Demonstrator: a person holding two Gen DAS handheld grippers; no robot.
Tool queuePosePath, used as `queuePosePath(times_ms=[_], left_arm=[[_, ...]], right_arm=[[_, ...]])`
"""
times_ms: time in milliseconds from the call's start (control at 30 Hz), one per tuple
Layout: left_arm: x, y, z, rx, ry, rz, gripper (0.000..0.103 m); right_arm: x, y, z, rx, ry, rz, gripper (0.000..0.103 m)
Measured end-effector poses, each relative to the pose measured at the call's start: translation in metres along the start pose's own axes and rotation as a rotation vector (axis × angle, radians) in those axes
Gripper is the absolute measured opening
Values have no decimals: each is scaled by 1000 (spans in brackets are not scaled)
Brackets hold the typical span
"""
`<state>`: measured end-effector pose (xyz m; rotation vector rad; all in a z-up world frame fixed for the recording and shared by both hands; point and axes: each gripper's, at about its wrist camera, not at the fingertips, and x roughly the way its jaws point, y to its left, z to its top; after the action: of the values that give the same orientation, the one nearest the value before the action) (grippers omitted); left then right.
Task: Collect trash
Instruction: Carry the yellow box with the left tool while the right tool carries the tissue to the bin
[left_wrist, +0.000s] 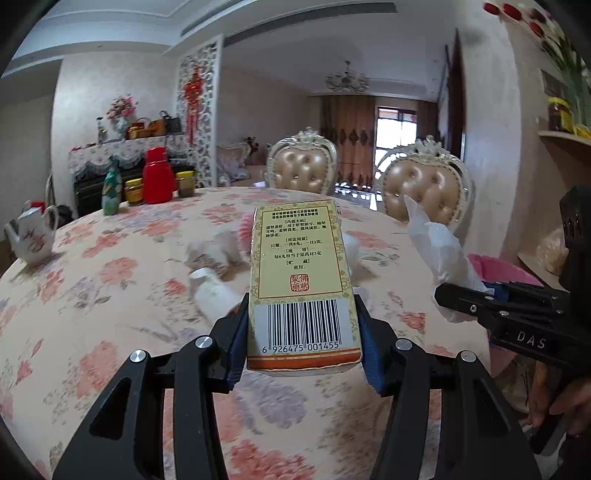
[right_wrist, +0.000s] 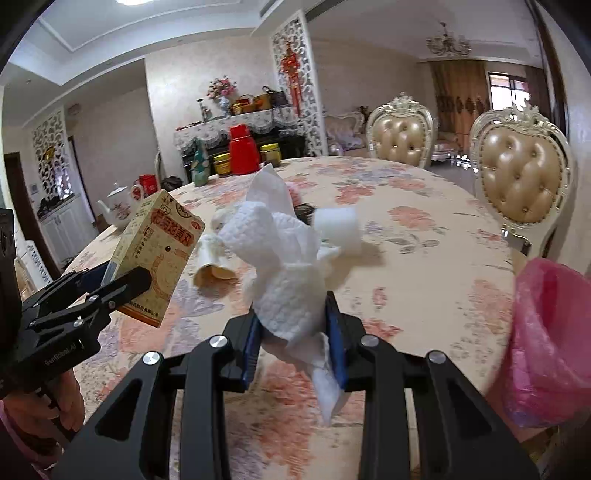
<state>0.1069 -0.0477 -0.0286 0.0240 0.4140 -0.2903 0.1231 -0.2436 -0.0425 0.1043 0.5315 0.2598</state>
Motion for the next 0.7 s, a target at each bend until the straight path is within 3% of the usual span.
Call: queuePosePath(times_ms=[333,700], left_arm=[[32,-52,17,77,-11,-110,54],[76,-131,46,149,-16,-296,54]], right_arm=[[-23,-58,1,80,-43,-98,32],[-64,-138,-11,187,-86,-262,32]])
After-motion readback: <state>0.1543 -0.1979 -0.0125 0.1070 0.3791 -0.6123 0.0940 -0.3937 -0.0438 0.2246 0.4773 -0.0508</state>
